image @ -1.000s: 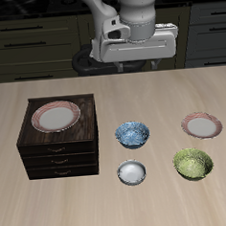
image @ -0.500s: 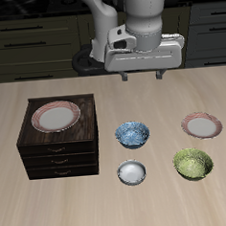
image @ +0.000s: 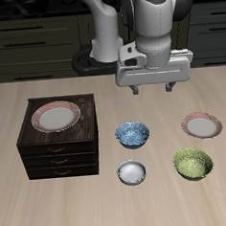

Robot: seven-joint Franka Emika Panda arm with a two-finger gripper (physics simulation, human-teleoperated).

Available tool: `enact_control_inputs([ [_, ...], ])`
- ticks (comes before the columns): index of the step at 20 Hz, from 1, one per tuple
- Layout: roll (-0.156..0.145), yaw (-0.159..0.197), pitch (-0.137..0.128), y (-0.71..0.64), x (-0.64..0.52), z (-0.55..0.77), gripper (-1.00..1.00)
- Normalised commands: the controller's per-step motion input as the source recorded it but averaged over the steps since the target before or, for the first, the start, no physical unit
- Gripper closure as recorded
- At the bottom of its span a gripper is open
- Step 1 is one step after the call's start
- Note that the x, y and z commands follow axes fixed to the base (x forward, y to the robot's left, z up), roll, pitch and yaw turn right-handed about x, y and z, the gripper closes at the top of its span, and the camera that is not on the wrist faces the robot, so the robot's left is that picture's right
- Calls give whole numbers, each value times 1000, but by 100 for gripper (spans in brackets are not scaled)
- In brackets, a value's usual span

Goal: Stack the blue bowl on the green bowl

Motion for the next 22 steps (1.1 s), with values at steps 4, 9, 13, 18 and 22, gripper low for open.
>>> enact_control_inputs([
  [4, 8, -22, 21, 73, 32, -368, -100],
  [9, 13, -39, 27, 28, 31, -365, -100],
  [13, -3, -14, 28, 10, 24, -341, -100],
  [18, -2, -34, 45, -57, -20, -451, -100],
  [22, -3, -26, 24, -61, 7, -252, -100],
])
